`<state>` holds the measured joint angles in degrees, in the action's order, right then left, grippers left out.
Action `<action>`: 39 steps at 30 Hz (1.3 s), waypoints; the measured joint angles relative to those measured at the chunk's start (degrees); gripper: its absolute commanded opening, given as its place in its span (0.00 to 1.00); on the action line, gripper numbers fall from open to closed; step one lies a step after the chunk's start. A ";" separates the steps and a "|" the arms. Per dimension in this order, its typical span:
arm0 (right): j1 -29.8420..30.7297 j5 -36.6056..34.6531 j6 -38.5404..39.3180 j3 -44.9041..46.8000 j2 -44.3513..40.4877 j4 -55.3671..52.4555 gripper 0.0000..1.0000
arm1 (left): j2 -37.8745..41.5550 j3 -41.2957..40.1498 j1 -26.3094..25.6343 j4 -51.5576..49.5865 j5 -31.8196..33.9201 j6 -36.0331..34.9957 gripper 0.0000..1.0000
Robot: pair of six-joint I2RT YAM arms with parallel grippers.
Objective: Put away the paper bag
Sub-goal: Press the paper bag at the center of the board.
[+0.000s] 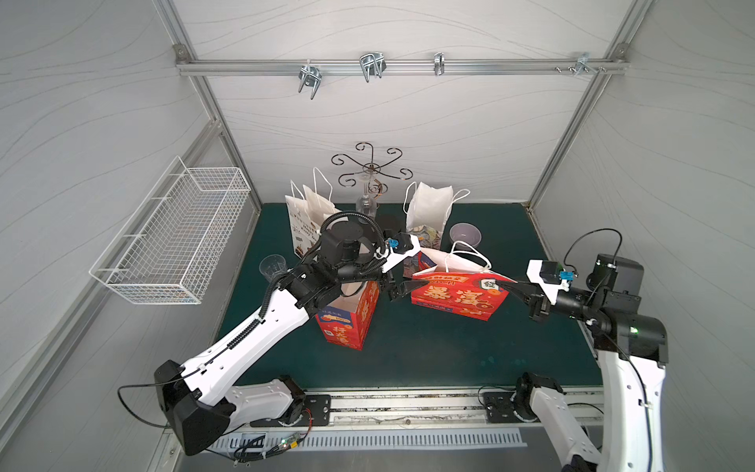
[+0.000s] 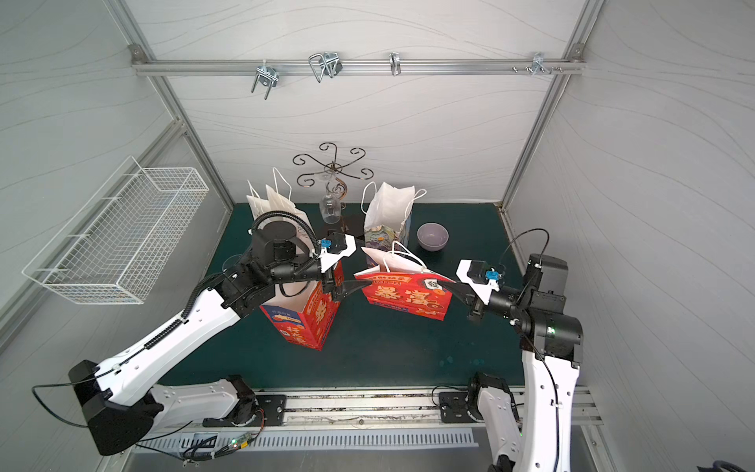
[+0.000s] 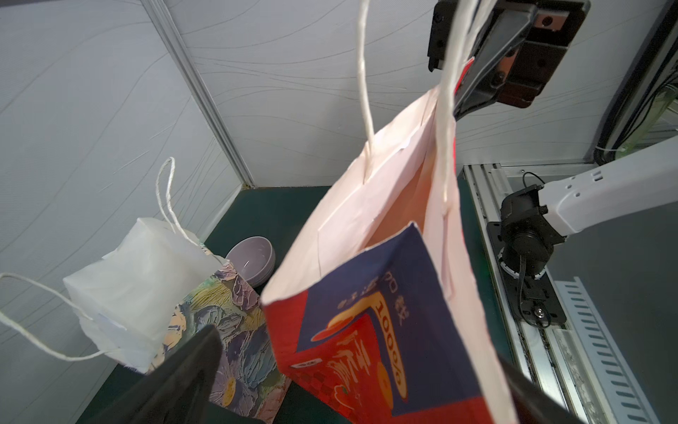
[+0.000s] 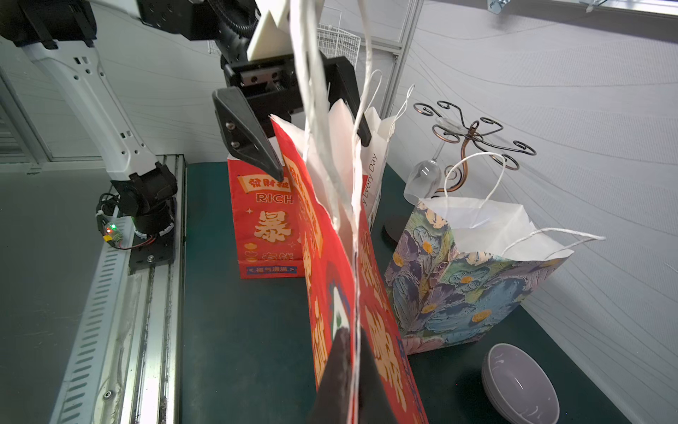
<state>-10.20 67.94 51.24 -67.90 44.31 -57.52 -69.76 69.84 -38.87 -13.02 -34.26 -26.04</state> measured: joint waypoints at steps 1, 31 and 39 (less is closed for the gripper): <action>0.04 0.24 -0.24 -0.17 0.00 -0.22 0.00 | -0.61 0.15 0.72 0.00 -1.14 -0.15 1.00; 2.25 1.75 -7.17 -6.40 8.02 -0.55 0.08 | -5.73 2.05 3.89 13.86 -22.51 9.64 0.00; 2.38 3.43 -13.55 -5.31 5.90 2.29 0.43 | -5.73 0.35 3.93 21.75 -22.12 18.23 0.00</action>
<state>-7.81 71.37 37.69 -73.21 50.22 -55.22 -75.48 70.19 -34.94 8.73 -56.38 -7.81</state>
